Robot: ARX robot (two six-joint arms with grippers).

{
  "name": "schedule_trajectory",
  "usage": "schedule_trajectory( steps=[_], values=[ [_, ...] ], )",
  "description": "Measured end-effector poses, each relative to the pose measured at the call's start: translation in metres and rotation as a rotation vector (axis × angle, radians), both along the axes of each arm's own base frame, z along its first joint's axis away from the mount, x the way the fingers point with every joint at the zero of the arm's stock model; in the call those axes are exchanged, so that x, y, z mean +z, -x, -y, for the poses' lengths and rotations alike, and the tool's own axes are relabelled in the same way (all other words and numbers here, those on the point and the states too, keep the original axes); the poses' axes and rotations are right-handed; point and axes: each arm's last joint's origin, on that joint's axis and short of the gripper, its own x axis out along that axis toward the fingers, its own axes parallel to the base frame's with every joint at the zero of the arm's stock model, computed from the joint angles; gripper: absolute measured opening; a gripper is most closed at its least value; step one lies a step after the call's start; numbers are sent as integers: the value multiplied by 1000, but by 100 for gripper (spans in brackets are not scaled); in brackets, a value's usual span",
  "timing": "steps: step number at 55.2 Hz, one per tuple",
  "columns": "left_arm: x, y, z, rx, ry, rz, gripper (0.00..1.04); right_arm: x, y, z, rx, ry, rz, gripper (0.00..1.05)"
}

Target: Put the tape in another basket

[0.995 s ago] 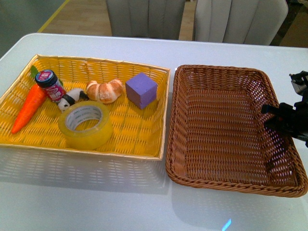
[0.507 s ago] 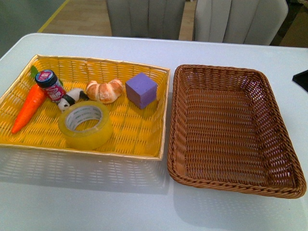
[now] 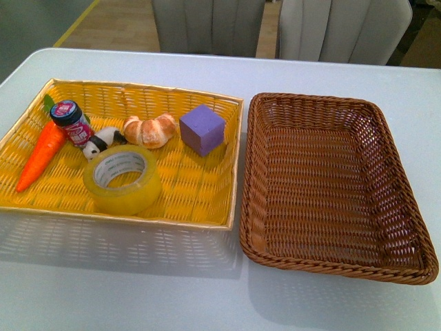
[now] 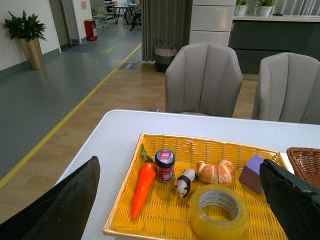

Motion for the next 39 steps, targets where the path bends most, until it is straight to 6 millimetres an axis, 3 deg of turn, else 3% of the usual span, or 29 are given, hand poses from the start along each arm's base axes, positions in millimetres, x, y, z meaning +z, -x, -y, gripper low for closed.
schedule_trajectory(
  steps=[5, 15, 39],
  values=[
    [0, 0, 0, 0, 0, 0, 96, 3, 13, -3, 1, 2, 0, 2],
    [0, 0, 0, 0, 0, 0, 96, 14, 32, -15, 3, 7, 3, 2],
    [0, 0, 0, 0, 0, 0, 96, 14, 67, -16, -1, 7, 0, 2]
  ],
)
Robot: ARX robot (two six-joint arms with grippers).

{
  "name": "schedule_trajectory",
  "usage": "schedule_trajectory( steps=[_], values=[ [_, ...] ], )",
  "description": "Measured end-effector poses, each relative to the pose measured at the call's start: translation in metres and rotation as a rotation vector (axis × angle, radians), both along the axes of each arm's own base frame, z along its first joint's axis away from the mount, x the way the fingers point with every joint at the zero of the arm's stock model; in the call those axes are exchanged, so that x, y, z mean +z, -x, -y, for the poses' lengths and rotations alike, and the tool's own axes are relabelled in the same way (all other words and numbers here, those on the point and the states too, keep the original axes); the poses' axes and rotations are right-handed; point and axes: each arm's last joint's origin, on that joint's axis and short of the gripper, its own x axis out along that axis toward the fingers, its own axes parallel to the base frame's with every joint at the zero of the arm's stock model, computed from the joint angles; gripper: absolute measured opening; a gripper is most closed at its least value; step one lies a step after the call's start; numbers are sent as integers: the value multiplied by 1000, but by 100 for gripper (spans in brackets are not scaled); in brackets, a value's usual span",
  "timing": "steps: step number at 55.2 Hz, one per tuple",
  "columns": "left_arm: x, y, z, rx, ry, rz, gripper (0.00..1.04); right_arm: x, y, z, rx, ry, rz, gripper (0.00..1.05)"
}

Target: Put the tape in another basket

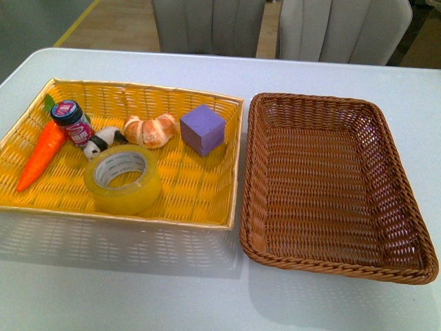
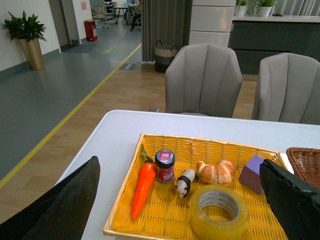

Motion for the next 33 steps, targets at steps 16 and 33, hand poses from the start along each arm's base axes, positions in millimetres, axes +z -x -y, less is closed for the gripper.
schedule_trajectory(
  steps=[16, 33],
  values=[
    [0, 0, 0, 0, 0, 0, 96, 8, 13, 0, 0, 0, 26, 2],
    [0, 0, 0, 0, 0, 0, 96, 11, 25, 0, 0, 0, 38, 2]
  ],
)
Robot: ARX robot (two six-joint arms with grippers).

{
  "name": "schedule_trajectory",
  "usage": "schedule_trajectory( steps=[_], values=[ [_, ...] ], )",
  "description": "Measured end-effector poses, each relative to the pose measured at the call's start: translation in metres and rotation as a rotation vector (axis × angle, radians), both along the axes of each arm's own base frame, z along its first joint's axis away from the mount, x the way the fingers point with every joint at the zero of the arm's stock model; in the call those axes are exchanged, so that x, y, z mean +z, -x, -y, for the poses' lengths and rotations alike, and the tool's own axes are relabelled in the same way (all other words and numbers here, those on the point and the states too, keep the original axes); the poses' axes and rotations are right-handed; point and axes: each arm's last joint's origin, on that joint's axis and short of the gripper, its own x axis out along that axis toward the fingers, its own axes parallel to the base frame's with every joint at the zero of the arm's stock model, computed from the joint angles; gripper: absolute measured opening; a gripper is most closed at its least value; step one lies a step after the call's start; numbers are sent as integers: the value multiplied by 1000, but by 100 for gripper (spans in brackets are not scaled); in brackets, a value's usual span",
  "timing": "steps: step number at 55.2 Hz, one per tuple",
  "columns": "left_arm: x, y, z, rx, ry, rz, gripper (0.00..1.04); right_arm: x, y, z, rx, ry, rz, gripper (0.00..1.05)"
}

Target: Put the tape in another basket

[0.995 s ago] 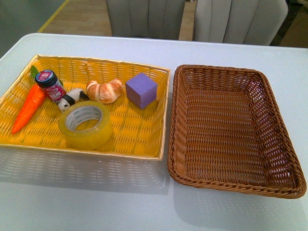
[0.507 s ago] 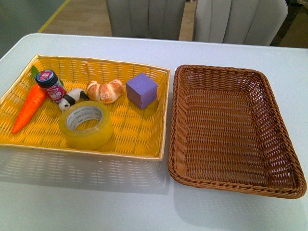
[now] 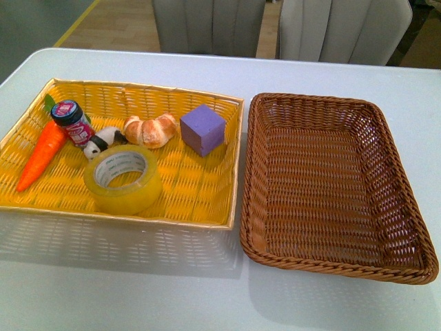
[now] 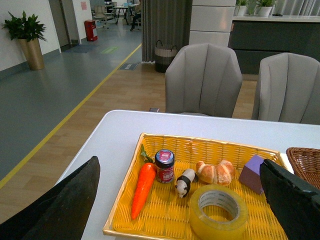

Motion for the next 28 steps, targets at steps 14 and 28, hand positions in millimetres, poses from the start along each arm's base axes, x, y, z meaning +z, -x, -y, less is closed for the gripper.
schedule_trajectory(
  steps=[14, 28],
  values=[
    [0, 0, 0, 0, 0, 0, 96, 1, 8, 0, 0, 0, 3, 2],
    [0, 0, 0, 0, 0, 0, 96, 1, 14, 0, 0, 0, 3, 2]
  ],
)
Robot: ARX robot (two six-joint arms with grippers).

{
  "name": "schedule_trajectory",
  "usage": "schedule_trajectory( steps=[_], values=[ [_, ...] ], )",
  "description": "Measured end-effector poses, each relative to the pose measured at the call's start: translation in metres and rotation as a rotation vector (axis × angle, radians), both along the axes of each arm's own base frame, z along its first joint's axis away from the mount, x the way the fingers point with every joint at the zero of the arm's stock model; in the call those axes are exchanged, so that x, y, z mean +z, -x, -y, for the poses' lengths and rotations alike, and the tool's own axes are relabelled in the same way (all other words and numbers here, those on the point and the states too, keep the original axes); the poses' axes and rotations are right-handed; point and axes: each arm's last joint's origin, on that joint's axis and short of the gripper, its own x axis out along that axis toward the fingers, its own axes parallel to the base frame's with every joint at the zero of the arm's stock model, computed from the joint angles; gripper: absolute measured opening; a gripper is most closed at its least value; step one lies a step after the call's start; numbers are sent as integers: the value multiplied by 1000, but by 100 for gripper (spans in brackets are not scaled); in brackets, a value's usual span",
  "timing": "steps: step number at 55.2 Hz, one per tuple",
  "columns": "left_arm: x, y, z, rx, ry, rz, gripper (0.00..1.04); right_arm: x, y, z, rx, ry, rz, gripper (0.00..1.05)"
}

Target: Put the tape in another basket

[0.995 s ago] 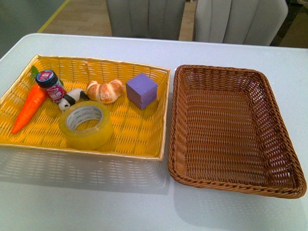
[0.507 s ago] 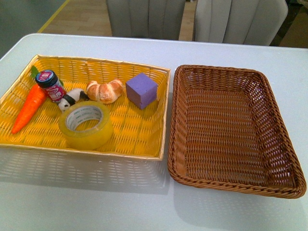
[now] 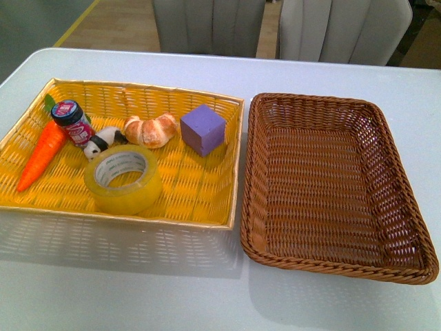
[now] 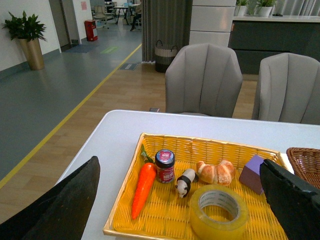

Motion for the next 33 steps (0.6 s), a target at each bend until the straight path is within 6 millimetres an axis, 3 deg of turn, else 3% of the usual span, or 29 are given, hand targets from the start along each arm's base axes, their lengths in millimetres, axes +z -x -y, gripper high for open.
schedule_trajectory(
  steps=[28, 33],
  values=[
    [0, 0, 0, 0, 0, 0, 96, -3, 14, 0, 1, 0, -6, 2],
    [0, 0, 0, 0, 0, 0, 96, -3, 14, 0, 2, 1, -5, 15]
  ],
)
